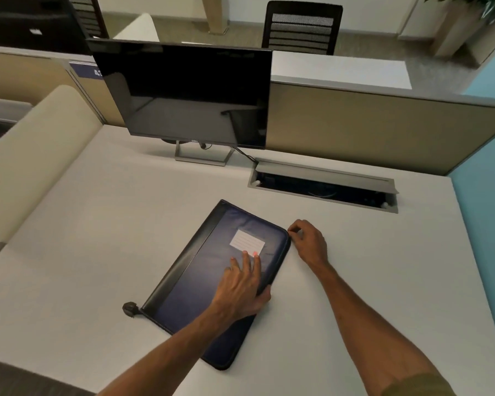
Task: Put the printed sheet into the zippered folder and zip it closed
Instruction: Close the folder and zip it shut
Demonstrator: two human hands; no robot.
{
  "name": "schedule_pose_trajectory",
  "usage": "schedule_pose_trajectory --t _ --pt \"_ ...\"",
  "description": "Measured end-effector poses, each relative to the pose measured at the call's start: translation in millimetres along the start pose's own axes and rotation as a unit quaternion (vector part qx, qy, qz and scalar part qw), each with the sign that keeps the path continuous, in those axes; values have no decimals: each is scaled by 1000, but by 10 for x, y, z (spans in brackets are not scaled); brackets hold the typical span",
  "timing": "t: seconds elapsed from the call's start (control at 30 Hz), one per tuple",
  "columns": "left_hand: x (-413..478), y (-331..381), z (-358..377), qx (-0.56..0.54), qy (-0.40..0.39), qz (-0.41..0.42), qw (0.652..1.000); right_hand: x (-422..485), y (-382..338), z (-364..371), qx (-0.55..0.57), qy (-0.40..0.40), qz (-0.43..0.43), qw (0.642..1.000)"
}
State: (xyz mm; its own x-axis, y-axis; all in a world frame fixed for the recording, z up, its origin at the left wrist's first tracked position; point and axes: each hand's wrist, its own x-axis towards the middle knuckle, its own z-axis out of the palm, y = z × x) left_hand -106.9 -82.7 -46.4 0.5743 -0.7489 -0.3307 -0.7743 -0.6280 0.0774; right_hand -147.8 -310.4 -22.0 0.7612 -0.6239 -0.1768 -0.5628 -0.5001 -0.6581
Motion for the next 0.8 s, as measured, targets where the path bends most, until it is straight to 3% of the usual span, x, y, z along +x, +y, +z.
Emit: schedule_pose_trajectory --t 0.1,0.17,0.33,0.8 --pt "225 -209 -242 -42 111 -42 992 101 54 -73 -33 -38 -45 998" --pt "445 -477 -390 -97 143 -109 979 150 93 -119 -33 -55 -62 996" --pt "866 -1039 -517 -302 120 -241 914 230 148 -124 -26 -65 -78 995" --pt "942 -1146 -65 -284 177 -240 911 685 63 67 -24 -86 -125 988"
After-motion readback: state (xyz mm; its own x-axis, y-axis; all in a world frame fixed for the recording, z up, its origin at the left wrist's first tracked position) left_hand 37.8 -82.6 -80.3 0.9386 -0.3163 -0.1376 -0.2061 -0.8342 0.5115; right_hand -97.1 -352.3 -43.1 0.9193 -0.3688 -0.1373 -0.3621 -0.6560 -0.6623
